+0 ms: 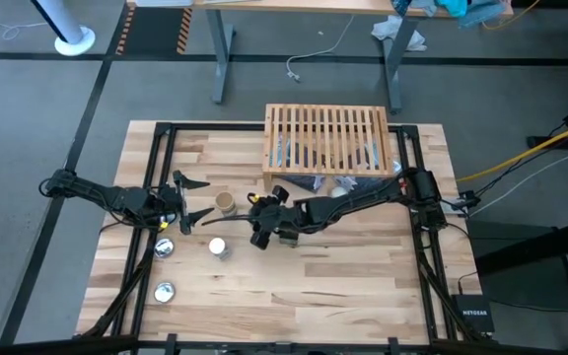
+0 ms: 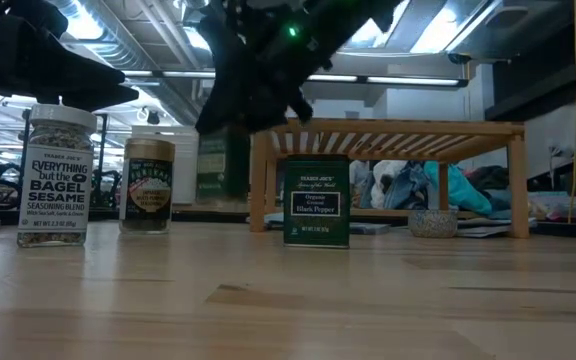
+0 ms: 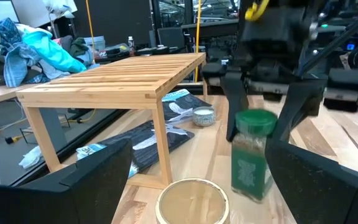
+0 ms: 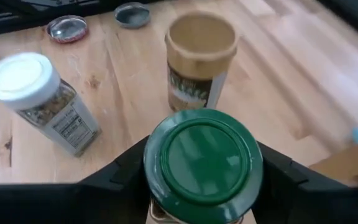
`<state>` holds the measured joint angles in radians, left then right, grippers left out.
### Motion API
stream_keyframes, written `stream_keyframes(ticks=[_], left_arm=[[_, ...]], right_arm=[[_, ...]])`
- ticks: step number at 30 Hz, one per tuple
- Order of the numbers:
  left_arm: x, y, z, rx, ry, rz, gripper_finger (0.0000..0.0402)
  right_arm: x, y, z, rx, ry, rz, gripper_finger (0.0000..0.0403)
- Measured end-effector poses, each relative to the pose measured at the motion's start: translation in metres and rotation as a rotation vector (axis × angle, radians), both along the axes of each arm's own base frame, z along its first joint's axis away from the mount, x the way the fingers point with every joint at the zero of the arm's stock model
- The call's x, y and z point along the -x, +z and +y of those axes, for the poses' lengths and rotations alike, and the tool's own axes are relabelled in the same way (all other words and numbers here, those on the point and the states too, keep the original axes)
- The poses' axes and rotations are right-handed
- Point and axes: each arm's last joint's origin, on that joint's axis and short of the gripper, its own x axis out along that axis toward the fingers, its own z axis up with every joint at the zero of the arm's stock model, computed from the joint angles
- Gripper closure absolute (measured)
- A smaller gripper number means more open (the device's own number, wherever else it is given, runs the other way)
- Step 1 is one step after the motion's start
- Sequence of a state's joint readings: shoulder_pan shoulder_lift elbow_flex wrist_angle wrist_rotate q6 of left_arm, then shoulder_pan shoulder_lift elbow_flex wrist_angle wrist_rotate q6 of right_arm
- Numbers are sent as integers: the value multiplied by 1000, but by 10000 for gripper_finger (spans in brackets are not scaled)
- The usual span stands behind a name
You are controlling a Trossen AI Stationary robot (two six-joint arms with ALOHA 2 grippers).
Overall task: Shelf spices
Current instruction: Put the green seasoning bottle on the shelf
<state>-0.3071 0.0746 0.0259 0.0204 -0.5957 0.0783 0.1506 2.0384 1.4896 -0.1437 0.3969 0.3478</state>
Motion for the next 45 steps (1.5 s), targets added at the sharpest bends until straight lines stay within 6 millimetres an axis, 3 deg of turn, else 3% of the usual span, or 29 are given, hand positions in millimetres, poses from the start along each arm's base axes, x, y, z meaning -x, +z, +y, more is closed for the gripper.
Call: stream_keyframes(ticks=[14,20,26,31,39,45], left_arm=[[0,0,0,0,0,0,40],[0,0,0,0,0,0,41],[0,0,0,0,0,0,41],[0,0,0,0,1,1,41],[0,0,0,-1,0,4,40],[0,0,0,-1,0,4,40]], right_arm=[[-8,82,-4,288,23,101,199],[-1,132,-21,379,12,122,199],[29,178,-51,353,14,95,199],[55,202,-74,334,-2,107,199],[95,228,-118,275,27,121,199],[120,232,-157,174,78,154,199]])
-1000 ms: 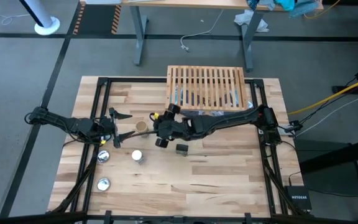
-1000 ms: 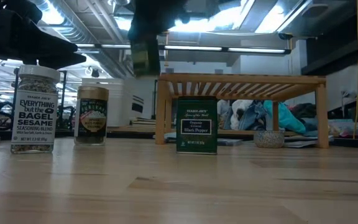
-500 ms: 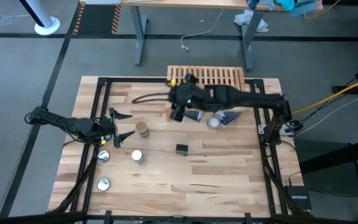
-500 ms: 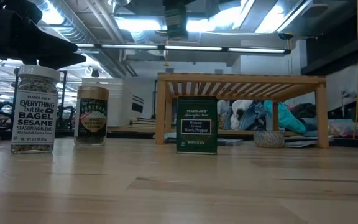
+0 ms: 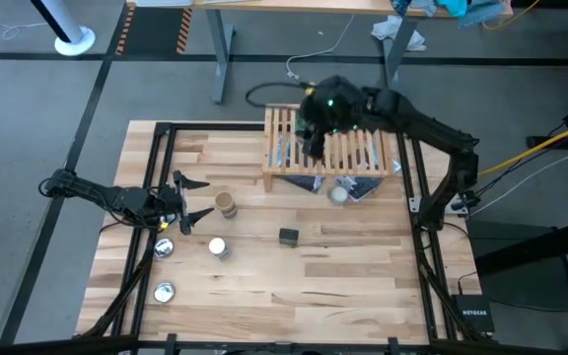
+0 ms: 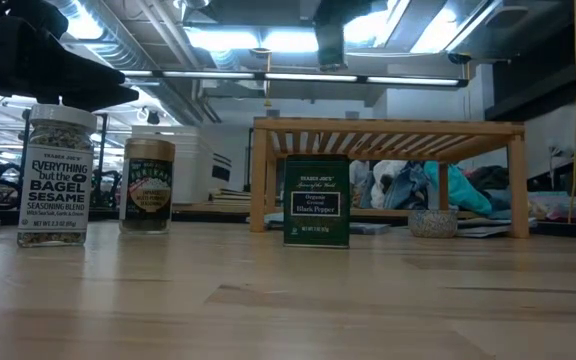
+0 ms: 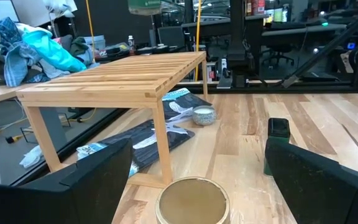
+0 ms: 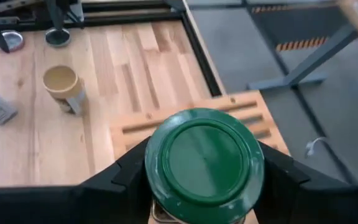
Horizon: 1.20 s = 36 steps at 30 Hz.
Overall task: Shelf spices
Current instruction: Put the green seasoning bottle on the shelf
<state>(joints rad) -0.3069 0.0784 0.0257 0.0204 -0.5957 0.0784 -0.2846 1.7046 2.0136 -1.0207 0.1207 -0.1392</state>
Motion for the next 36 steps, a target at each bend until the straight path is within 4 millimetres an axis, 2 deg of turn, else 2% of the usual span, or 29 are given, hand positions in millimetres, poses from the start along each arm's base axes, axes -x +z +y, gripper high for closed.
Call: stream_keyframes(ticks=[7,13,18,22,28,36], left_arm=[[0,0,0,0,0,0,41],[0,0,0,0,0,0,41],[0,0,0,0,-1,0,41],[0,0,0,0,-1,0,41],[0,0,0,0,-1,0,40],[0,0,0,0,-1,0,41]], right_arm=[[30,-3,-40,-139,-34,55,199],[54,3,-48,-167,-62,85,199],[69,11,-41,-152,-78,96,199],[88,7,-31,-161,-120,101,199],[123,-18,-12,-164,-196,28,199],[163,-60,3,-19,-231,-194,199]])
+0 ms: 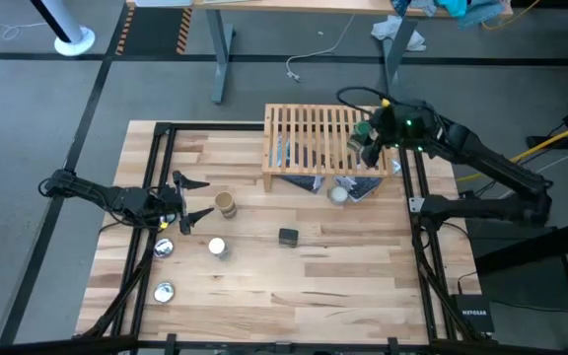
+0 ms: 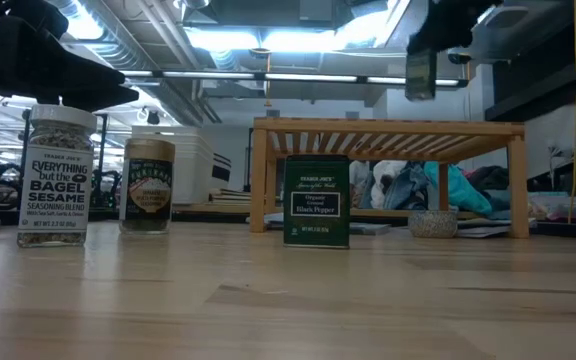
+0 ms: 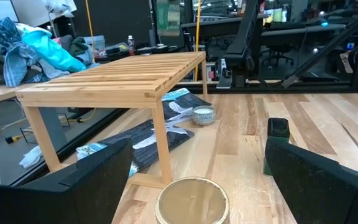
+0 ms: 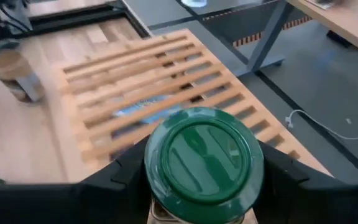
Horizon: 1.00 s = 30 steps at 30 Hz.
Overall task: Shelf spices
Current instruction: Put the green seasoning bottle on the shelf
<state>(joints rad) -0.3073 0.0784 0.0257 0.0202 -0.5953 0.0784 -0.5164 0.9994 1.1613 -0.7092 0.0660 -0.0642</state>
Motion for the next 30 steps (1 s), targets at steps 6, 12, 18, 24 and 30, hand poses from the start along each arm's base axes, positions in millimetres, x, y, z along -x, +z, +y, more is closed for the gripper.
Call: stream_keyframes(ticks=[6,12,18,24,30], left_arm=[[0,0,0,0,1,0,40],[0,0,0,0,0,0,40],[0,0,0,0,0,0,41],[0,0,0,0,0,0,41],[0,0,0,0,0,-1,41]], right_arm=[[20,-22,-17,54,5,-51,199],[38,-29,-40,49,66,-100,199],[52,-36,-52,32,110,-121,199],[58,-51,-61,21,138,-145,192],[57,-64,-69,-22,168,-145,196]])
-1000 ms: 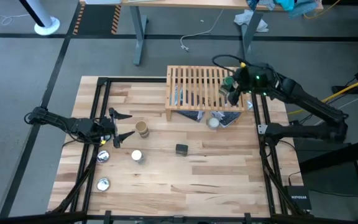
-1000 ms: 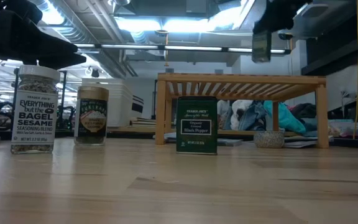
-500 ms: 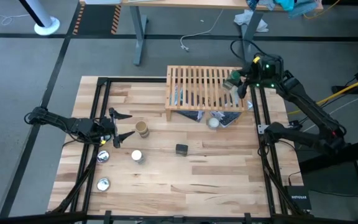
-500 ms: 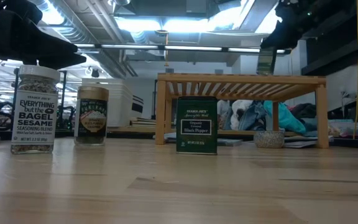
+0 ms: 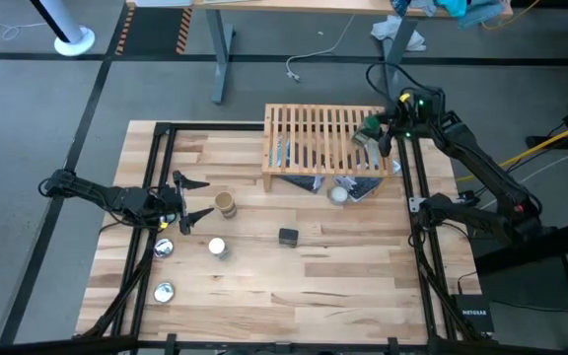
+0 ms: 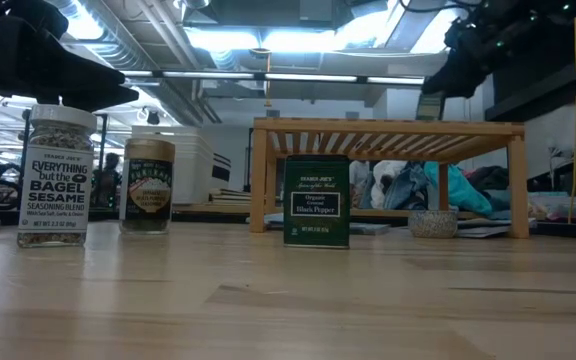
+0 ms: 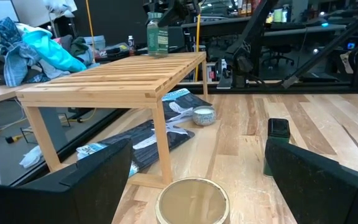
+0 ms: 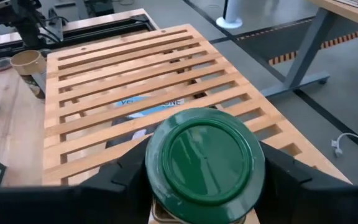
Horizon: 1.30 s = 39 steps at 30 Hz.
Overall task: Shelf spices
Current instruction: Put the green seasoning bottle on the shelf
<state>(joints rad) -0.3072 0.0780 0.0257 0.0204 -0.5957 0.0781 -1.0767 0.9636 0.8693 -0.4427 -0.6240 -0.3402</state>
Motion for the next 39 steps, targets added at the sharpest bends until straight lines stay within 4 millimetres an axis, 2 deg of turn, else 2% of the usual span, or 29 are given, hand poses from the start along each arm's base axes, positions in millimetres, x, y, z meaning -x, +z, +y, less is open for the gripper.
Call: stream_keyframes(ticks=[9,39], left_arm=[[0,0,0,0,0,1,40],[0,0,0,0,0,0,41]], right_arm=[[-5,-3,-8,9,25,-12,191],[-6,-3,-8,-34,0,-29,189]])
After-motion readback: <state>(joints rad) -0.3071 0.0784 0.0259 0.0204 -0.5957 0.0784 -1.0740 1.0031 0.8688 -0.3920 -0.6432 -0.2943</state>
